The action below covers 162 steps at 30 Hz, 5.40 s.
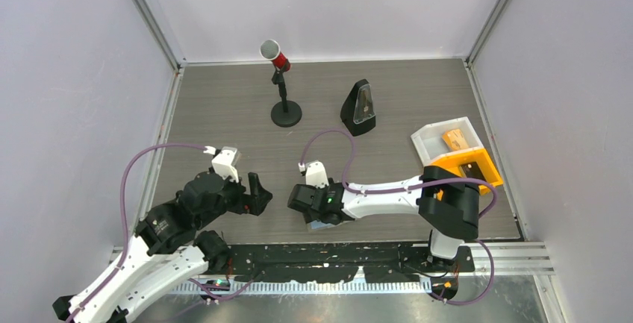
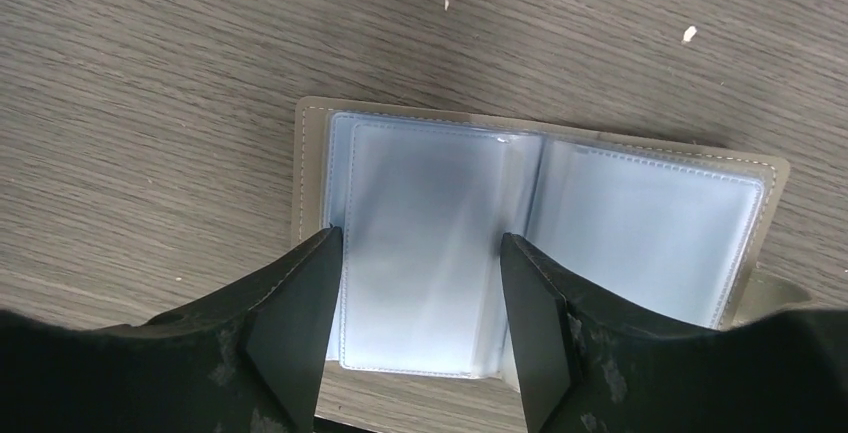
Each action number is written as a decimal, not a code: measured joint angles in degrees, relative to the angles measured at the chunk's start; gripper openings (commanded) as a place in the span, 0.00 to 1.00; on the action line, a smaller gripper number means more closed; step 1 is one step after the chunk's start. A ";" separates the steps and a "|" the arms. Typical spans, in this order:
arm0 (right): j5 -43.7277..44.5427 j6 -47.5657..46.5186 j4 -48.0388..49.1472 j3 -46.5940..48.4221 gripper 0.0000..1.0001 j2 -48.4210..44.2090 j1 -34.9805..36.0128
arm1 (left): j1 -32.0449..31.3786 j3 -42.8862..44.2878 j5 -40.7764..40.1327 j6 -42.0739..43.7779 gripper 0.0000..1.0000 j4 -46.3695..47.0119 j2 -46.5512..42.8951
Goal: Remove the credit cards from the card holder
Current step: Remove the credit card from the card holder.
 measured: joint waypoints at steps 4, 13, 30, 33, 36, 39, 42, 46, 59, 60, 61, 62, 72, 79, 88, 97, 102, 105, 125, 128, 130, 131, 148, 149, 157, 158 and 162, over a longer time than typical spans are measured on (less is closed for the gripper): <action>-0.02 0.04 1.03 -0.35 0.57 0.00 0.00 | 0.00 0.00 0.13 0.00 0.87 0.00 0.35; -0.79 0.04 5.77 -2.75 0.45 -1.14 -0.17 | 0.00 -1.75 4.15 -1.07 0.80 1.73 2.89; -12.87 -0.94 32.87 -24.74 0.37 -15.15 -7.67 | 0.00 -6.88 12.24 -6.08 0.75 10.29 12.68; -16.68 -0.52 40.22 -30.27 0.36 -17.94 -10.23 | 0.00 -7.23 13.11 -6.78 0.75 12.57 15.21; -21.18 0.28 48.24 -36.13 0.36 -20.39 -13.16 | 0.00 -8.26 14.12 -8.07 0.74 15.69 18.51; -25.66 0.87 55.60 -41.38 0.36 -22.49 -15.96 | 0.00 -9.38 15.26 -9.53 0.71 18.56 21.33; -29.16 1.62 60.81 -44.46 0.36 -23.91 -17.68 | 0.00 -10.43 16.92 -11.04 0.64 22.84 24.28; -32.81 2.34 65.94 -46.58 0.36 -25.22 -18.93 | 0.00 -10.82 19.32 -12.92 0.46 28.65 29.16; -37.27 4.00 70.03 -49.00 0.40 -28.26 -20.92 | 0.00 -10.82 23.91 -16.85 0.19 40.44 43.54; -37.51 4.20 70.01 -49.11 0.40 -28.26 -20.92 | 0.00 -10.82 24.41 -17.05 0.19 41.44 44.44; -37.73 4.42 70.03 -49.13 0.42 -28.24 -20.92 | 0.00 -10.82 25.05 -17.38 0.19 42.56 45.33; -38.01 4.59 70.05 -49.13 0.42 -28.22 -20.94 | 0.00 -10.82 25.66 -17.81 0.19 43.69 46.16; -37.94 4.85 65.22 -49.13 0.60 -30.03 -21.18 | 0.00 -10.86 32.35 -21.40 0.19 55.45 53.44; -34.05 3.30 52.57 -48.13 0.72 -38.82 -21.33 | -0.52 -10.86 35.30 -22.77 0.20 60.02 55.47; -26.60 -0.57 34.21 -43.30 0.71 -50.88 -21.66 | -2.27 -9.27 37.51 -24.09 0.22 63.82 62.16; -23.71 -3.43 21.00 -39.98 0.51 -58.84 -21.66 | -4.24 -6.08 38.66 -24.55 0.24 66.53 64.78; -24.15 -4.11 18.80 -38.45 0.47 -59.10 -21.62 | -4.46 -4.90 38.69 -24.50 0.24 67.47 67.91; -24.24 -4.26 18.45 -37.42 0.46 -58.62 -21.18 | -4.46 -4.79 38.69 -24.52 0.24 68.46 70.40; -14.01 -0.55 15.34 -26.51 0.62 -41.16 -6.75 | 9.49 -6.67 28.59 -14.60 0.43 43.63 34.21; -11.10 0.42 13.66 -22.36 0.69 -35.12 -4.70 | 9.73 -6.80 24.33 -12.11 0.48 36.15 26.27; -9.18 0.90 12.28 -19.30 0.72 -30.80 -3.61 | 9.73 -6.95 22.10 -11.30 0.51 32.59 22.29; -8.31 1.11 11.58 -17.86 0.73 -28.68 -3.08 | 9.73 -7.08 20.92 -10.73 0.51 30.69 20.28; -2.40 3.30 0.42 -6.29 0.74 -9.57 -1.27 | 9.81 -10.12 15.34 -8.79 0.56 16.94 8.37; -2.43 3.30 0.24 -6.23 0.73 -9.27 -1.27 | 9.81 -10.12 15.34 -8.79 0.56 16.81 8.28; -2.47 3.56 -0.42 -6.19 0.68 -7.15 -1.22 | 9.81 -11.45 15.34 -8.92 0.57 16.59 7.06; -2.47 3.56 -0.35 -6.19 0.67 -6.78 -1.22 | 9.81 -11.58 15.34 -8.92 0.57 16.59 6.91; -2.60 3.69 0.11 -6.19 0.67 -5.53 -1.22 | 9.81 -11.69 15.34 -8.96 0.57 16.46 6.54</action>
